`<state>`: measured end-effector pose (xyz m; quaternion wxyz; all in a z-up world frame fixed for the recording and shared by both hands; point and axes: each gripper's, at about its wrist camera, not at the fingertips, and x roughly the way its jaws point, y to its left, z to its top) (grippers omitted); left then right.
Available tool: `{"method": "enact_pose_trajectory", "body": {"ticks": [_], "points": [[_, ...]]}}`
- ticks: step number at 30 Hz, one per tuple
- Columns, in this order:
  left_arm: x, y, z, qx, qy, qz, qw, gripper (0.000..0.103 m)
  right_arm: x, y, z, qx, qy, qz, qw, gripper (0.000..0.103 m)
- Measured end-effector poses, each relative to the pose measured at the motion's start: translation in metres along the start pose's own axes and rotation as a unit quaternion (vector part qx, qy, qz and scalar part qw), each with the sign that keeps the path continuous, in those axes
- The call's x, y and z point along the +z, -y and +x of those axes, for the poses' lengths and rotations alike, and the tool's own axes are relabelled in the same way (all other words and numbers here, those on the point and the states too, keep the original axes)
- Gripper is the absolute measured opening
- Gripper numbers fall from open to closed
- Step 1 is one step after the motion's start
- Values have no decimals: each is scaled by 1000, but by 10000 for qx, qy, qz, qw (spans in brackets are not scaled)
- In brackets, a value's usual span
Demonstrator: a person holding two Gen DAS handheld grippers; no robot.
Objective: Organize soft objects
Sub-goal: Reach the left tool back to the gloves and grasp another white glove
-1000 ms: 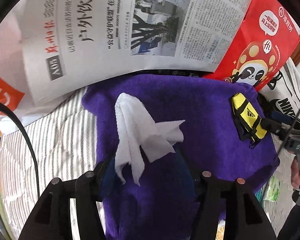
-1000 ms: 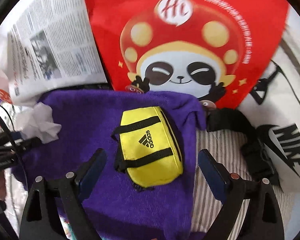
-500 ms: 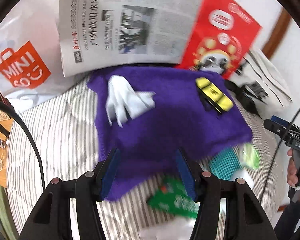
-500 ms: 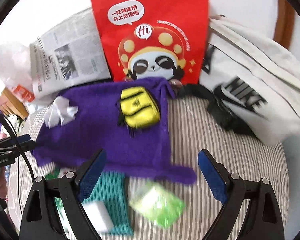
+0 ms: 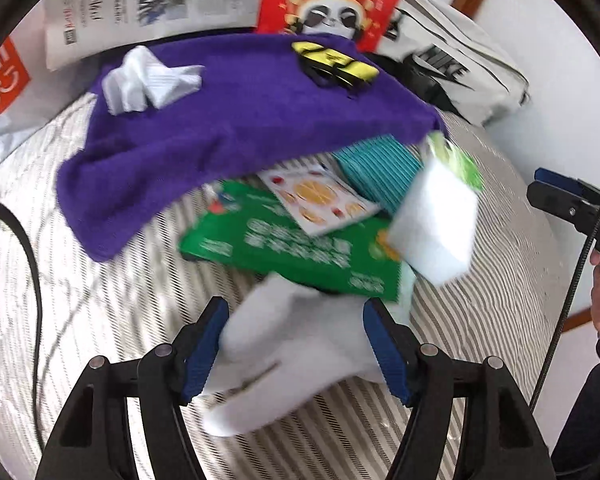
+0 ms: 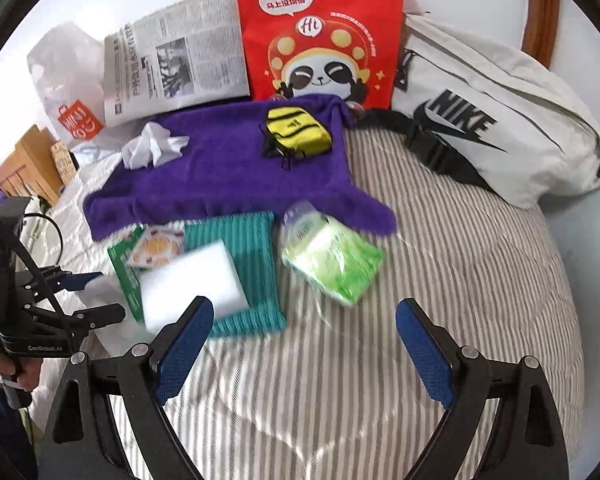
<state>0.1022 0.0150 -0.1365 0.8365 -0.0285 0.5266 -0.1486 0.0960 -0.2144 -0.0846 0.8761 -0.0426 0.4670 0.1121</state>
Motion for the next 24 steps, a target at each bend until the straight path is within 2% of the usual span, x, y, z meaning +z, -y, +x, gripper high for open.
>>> {"method": "enact_pose_trajectory", "body": {"ticks": [2, 7, 12, 15, 18, 19, 20, 22, 24], "points": [[-7, 7, 3, -66, -3, 125, 9999, 76, -9, 3, -1, -114, -35, 11, 9999, 92], [-15, 29, 3, 1, 20, 493, 9988, 82, -30, 17, 2, -85, -187, 243, 9995, 92], [-21, 53, 9, 401, -30, 921, 9949, 87, -43, 33, 8, -71, -301, 518, 9982, 92], [-24, 65, 17, 805, 9, 1160, 9900, 87, -47, 40, 7, -131, -295, 588, 9977, 92], [-26, 66, 15, 799, 160, 1228, 9891, 73, -49, 44, 6, -176, -261, 634, 9975, 92], [-26, 63, 14, 731, 186, 1151, 9905, 62, -49, 45, 7, -154, -263, 659, 9974, 92], [-25, 61, 12, 756, 250, 1089, 9909, 47, -49, 45, 7, -130, -263, 680, 9972, 92], [-25, 57, 7, 767, 315, 1047, 9910, 30, -49, 45, 9, -111, -274, 696, 9971, 92], [-25, 52, 1, 562, 325, 966, 9932, 25, -49, 43, 10, -76, -257, 681, 9973, 92]]}}
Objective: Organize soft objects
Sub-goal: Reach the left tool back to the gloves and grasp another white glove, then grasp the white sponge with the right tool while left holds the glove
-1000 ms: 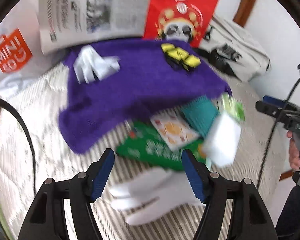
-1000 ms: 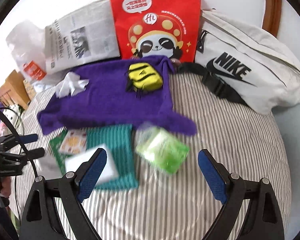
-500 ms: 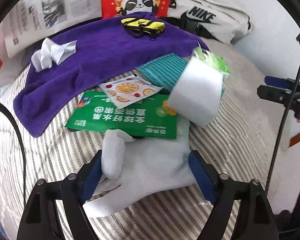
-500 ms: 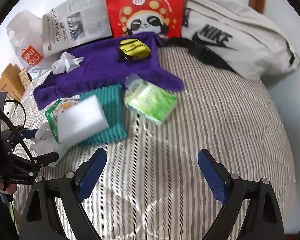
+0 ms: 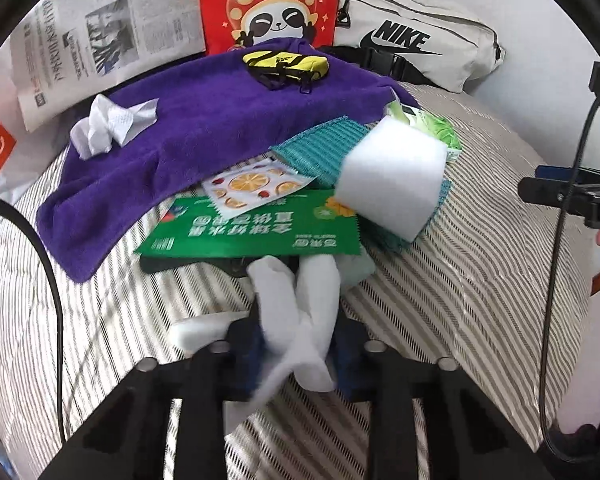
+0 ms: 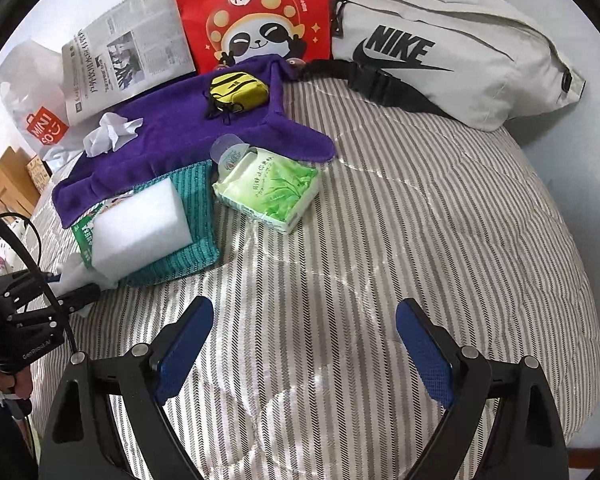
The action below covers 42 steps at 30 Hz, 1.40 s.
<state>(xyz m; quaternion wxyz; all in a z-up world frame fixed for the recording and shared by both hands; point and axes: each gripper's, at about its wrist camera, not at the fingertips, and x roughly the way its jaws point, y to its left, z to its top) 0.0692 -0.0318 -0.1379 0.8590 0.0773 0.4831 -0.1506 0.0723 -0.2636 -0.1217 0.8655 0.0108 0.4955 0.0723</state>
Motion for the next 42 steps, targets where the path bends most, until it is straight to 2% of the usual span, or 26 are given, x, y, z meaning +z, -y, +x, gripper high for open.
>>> {"method": "enact_pose_trajectory", "body": {"ticks": [5, 14, 20, 23, 27, 33, 37, 39, 42], "points": [[-12, -11, -13, 12, -39, 9, 10000, 24, 1, -7, 1, 81, 16, -73, 9999, 92], [-38, -31, -52, -129, 107, -298, 9994, 24, 6, -23, 1, 330, 60, -177, 9993, 92], [-54, -35, -71, -508, 183, -485, 9974, 24, 10, -29, 5, 307, 35, -237, 9992, 92], [-58, -36, -74, -405, 194, -527, 9976, 24, 12, -32, 5, 262, 29, -310, 9992, 92], [-63, -41, -89, -462, 364, -660, 9961, 24, 14, -35, 2, 233, 69, -391, 9989, 92], [-67, -59, -109, -79, 554, -811, 9951, 24, 20, -36, 8, 259, 62, -375, 9989, 92], [-67, -75, -95, 199, 436, -1013, 9937, 24, 23, -40, 10, 381, 84, -435, 9983, 92], [-66, -82, -83, 213, 373, -1121, 9928, 24, 26, -41, 11, 395, 38, -369, 9985, 92], [-64, -88, -67, 298, 267, -1264, 9912, 24, 25, -47, 9, 845, -64, -102, 9964, 92]]}}
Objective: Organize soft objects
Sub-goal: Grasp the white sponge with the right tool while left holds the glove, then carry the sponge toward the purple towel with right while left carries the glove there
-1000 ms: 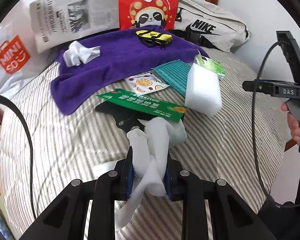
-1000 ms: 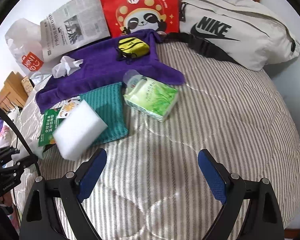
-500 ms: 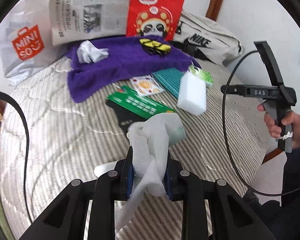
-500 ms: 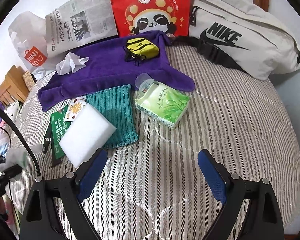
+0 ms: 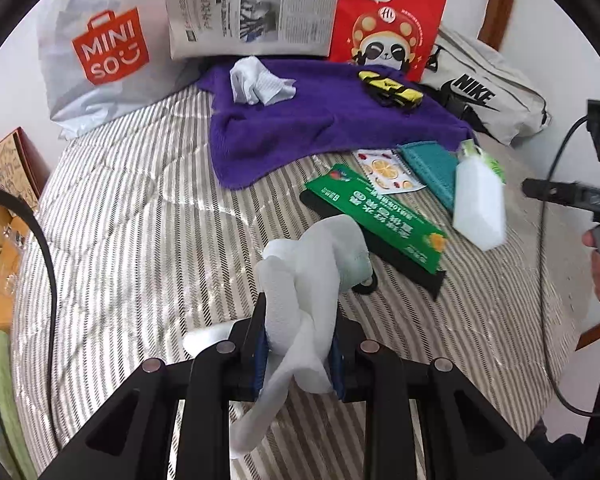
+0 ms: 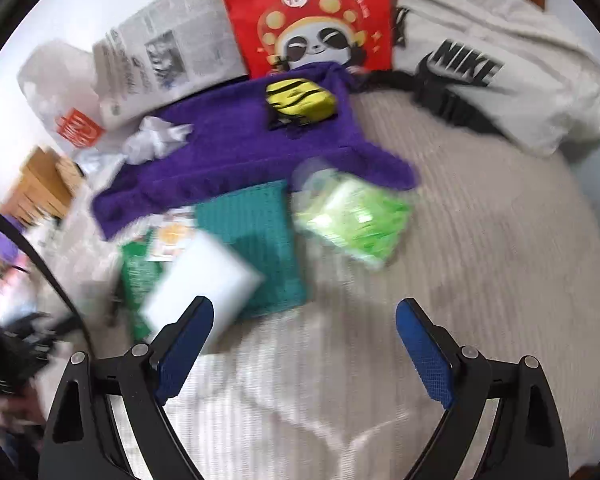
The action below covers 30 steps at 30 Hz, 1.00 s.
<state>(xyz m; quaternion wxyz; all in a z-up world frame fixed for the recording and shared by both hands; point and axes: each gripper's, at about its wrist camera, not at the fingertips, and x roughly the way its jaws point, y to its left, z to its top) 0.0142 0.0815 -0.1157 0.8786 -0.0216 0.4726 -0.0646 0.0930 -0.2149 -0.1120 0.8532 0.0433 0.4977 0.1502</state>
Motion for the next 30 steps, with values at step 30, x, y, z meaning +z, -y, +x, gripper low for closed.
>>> {"method": "enact_pose_trajectory", "body": {"ticks": [30], "points": [[-4, -10, 15, -207, 6, -99, 9997, 26, 16, -48, 21, -439, -52, -454, 9980, 66]]}}
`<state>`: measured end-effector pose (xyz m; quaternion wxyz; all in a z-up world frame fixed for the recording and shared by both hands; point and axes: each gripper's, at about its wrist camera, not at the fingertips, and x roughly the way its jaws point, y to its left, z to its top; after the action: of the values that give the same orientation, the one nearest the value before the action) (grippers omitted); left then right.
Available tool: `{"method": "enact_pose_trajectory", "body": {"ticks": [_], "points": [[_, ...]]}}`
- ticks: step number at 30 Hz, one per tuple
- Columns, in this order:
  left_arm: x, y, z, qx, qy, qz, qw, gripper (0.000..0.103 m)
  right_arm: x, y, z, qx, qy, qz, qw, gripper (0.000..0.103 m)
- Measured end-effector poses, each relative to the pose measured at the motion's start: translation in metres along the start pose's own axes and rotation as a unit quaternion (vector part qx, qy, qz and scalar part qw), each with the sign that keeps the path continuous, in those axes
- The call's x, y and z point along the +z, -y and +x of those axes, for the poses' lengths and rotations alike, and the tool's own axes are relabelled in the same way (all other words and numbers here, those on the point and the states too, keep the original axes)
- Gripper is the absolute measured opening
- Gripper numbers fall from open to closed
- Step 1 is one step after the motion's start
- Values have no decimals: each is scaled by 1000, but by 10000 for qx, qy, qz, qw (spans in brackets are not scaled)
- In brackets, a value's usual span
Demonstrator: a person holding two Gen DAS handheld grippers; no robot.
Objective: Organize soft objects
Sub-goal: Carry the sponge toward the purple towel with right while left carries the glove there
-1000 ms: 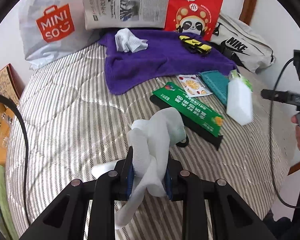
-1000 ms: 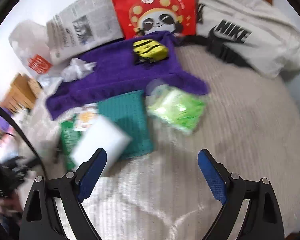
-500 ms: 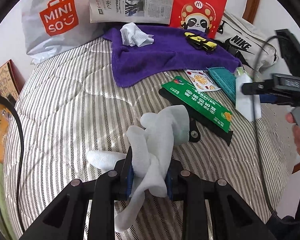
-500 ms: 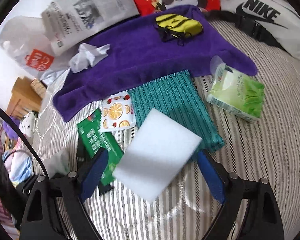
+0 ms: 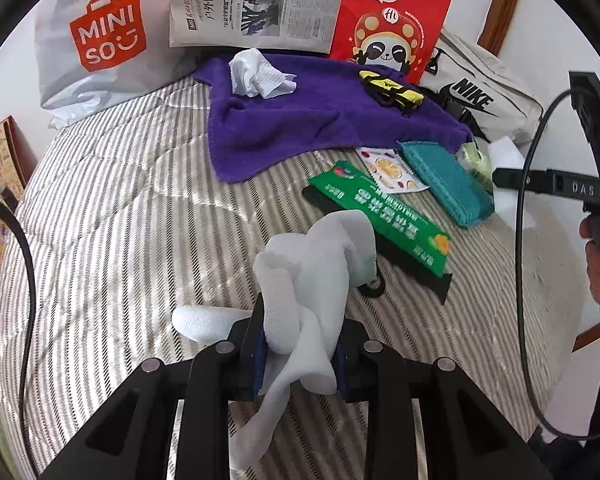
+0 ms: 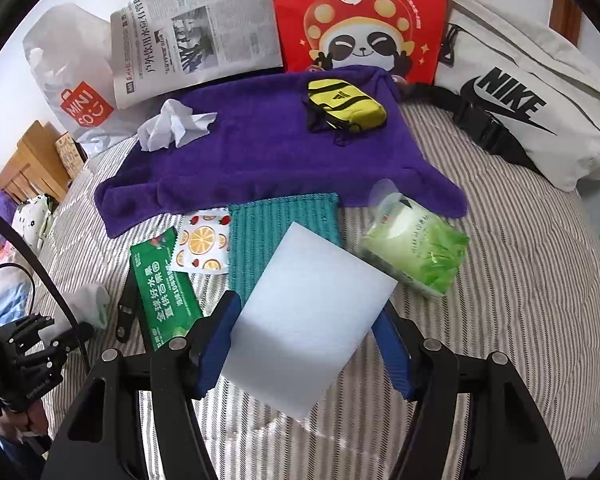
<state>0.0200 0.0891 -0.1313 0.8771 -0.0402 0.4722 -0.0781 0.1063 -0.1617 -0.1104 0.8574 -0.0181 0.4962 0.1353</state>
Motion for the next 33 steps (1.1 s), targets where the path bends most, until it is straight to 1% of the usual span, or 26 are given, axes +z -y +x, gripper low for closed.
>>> {"method": "enact_pose_trajectory", "body": {"ticks": [2, 4, 8, 12, 16, 20, 22, 28, 30, 33], "points": [[3, 2, 1, -53, -1, -28, 10000, 26, 1, 3, 0, 20, 0, 11, 10000, 66], [7, 5, 0, -28, 20, -9, 10000, 26, 2, 4, 1, 49, -12, -12, 10000, 66], [18, 9, -4, -62, 51, -3, 10000, 26, 5, 8, 6, 264, -111, 55, 9996, 66], [33, 13, -13, -15, 205, -12, 9998, 26, 17, 9, 2, 335, -6, -66, 9994, 66], [47, 13, -20, 2, 349, -36, 9994, 26, 37, 10, -2, 454, 127, -179, 9987, 66], [64, 12, -22, 78, 434, -34, 9990, 26, 63, 11, 1, 402, 287, -353, 9982, 66], [74, 12, -22, 52, 491, -19, 9988, 26, 75, 13, 5, 387, 336, -386, 9979, 66], [110, 10, -11, 68, 647, 15, 9979, 26, 114, 28, 26, 364, 316, -267, 9985, 66], [122, 9, -4, 63, 672, 9, 9977, 26, 123, 29, 32, 277, 289, -284, 9988, 66], [139, 6, 8, 74, 673, 6, 9977, 26, 134, 32, 46, 311, 159, -272, 9990, 66]]}}
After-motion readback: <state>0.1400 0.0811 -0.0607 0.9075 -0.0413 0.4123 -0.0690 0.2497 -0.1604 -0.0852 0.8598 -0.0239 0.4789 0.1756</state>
